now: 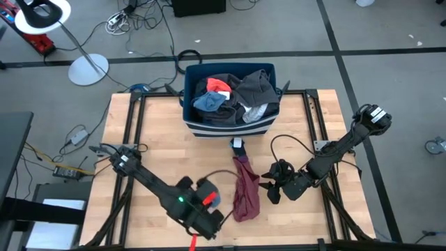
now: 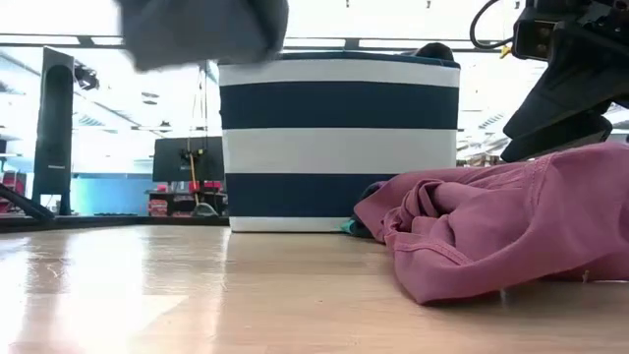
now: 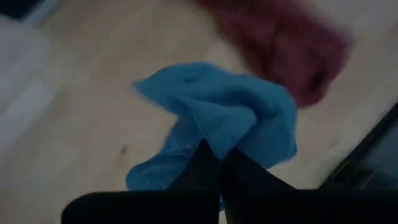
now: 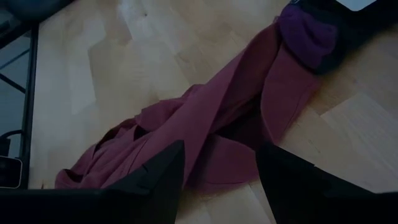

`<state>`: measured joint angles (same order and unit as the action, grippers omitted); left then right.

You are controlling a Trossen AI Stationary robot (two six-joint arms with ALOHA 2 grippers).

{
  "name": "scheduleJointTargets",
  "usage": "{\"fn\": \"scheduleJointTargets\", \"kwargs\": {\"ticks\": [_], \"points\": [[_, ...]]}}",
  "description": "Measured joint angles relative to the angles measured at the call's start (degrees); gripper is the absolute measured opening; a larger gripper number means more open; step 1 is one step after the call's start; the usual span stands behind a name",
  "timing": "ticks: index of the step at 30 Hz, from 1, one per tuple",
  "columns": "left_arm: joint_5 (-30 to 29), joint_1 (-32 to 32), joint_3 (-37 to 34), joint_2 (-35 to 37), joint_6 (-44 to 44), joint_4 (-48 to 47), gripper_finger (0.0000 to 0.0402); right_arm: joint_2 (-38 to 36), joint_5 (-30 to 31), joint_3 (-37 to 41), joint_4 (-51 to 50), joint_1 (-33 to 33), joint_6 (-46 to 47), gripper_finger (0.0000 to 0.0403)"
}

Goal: Sort clothes
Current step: Put the blue towel into the laundry bin

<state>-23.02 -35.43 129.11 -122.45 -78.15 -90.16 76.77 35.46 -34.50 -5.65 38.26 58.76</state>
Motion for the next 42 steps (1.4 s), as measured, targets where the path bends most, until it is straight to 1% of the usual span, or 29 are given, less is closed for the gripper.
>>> {"fn": "scheduleJointTargets", "kwargs": {"ticks": [1, 3, 4, 5, 9, 15, 20, 23, 27, 31, 35, 38, 40, 42], "points": [[-1.1, 0.5, 2.3, 0.1, 1.2, -0.2, 0.0001, 0.0, 0.0, 0.0, 0.0, 0.0, 0.0, 0.0199], [-3.4, 1.4, 5.8, 0.8, 6.8, 0.8, 0.0001, 0.0, 0.0, 0.0, 0.0, 0.0, -0.1, 0.0199], [-4.4, 2.5, 5.9, 1.6, 8.7, 2.1, 0.0001, 0.0, 0.0, 0.0, 0.0, -0.1, -0.1, 0.0199], [-4.4, 3.6, 4.6, 3.6, 10.3, 3.6, 0.0000, 0.0, 0.0, 0.0, -0.1, -0.1, -0.1, 0.0199], [-5.9, 8.2, 4.0, 6.8, 13.9, 0.0, 0.0000, 0.0, -0.1, 0.0, -0.2, -0.1, -0.1, 0.0199], [-5.7, 18.1, 5.7, 9.4, 25.8, 0.7, 0.0000, 0.0, -0.1, 0.0, -0.4, -0.1, -0.4, 0.0199], [-3.0, 27.7, 5.8, 11.4, 33.9, 2.5, 0.0000, 0.0, 0.0, 0.0, -0.5, -0.1, -0.6, 0.0199], [-2.4, 33.2, 5.9, 12.5, 38.7, 5.6, 0.0000, 0.0, 0.5, 0.0, -0.9, -0.2, -0.9, 0.0199], [0.2, 40.5, 5.9, 13.5, 43.0, 8.7, 0.0000, 0.0, 0.7, 0.0, -1.5, -0.2, -1.0, 0.0199], [1.1, 46.5, 5.9, 13.4, 47.8, 11.9, 0.0002, 0.0, 0.7, 0.0, -1.8, -0.2, -1.0, 0.0199], [1.2, 50.6, 5.9, 13.4, 51.0, 17.1, 0.0004, 0.0, 0.7, 0.0, -1.9, -0.2, -1.2, 0.0199], [1.3, 52.3, 5.9, 13.3, 52.9, 21.1, 0.0006, 0.0, 0.7, 0.0, -1.9, -0.2, -1.9, 0.0199], [1.5, 52.9, 5.9, 13.3, 54.5, 23.5, 0.0016, 0.0, 0.7, 0.0, -2.0, -0.2, -2.1, 0.0199], [1.5, 53.2, 5.7, 13.0, 55.8, 25.0, 0.0036, 0.0, 0.7, 0.0, -2.0, -0.2, -2.6, 0.0199]]}}
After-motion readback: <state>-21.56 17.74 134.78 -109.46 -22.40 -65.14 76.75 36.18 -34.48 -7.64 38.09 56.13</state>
